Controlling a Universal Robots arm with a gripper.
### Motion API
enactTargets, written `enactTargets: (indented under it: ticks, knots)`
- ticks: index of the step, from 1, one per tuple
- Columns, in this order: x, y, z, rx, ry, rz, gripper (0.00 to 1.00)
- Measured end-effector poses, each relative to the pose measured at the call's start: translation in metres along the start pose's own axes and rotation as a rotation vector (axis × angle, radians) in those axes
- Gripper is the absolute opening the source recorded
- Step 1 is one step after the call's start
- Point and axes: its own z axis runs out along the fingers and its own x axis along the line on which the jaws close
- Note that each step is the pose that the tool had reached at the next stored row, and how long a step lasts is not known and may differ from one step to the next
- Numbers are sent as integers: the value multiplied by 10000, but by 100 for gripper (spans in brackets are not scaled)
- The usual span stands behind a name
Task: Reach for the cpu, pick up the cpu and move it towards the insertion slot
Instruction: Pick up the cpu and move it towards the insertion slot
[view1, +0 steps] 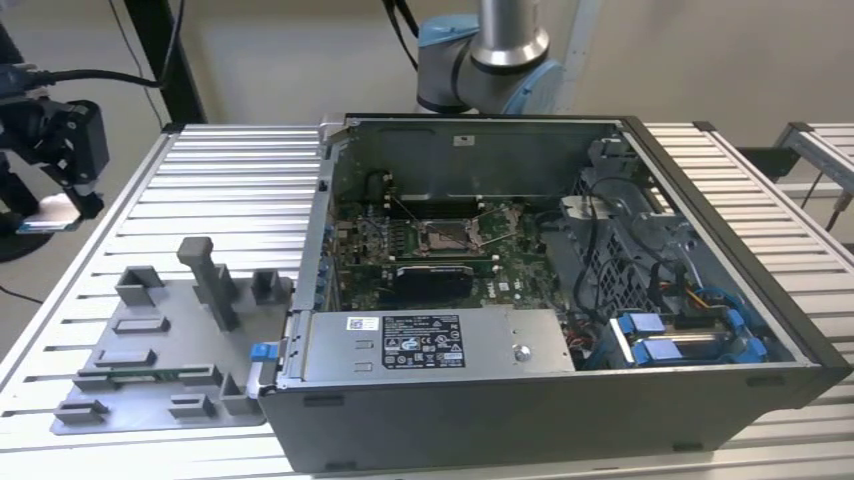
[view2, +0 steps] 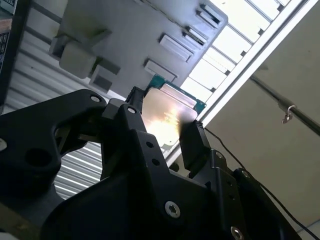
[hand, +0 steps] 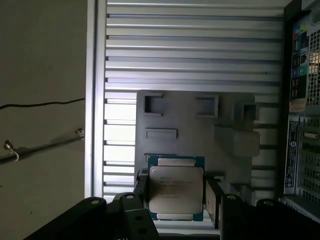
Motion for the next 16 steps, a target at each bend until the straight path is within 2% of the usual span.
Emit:
enactTargets:
  ticks: [10, 16]
  knots:
    - [-435, -3, -3, 0, 75, 4, 0]
    - [-646, -5, -3, -1, 90, 5, 0]
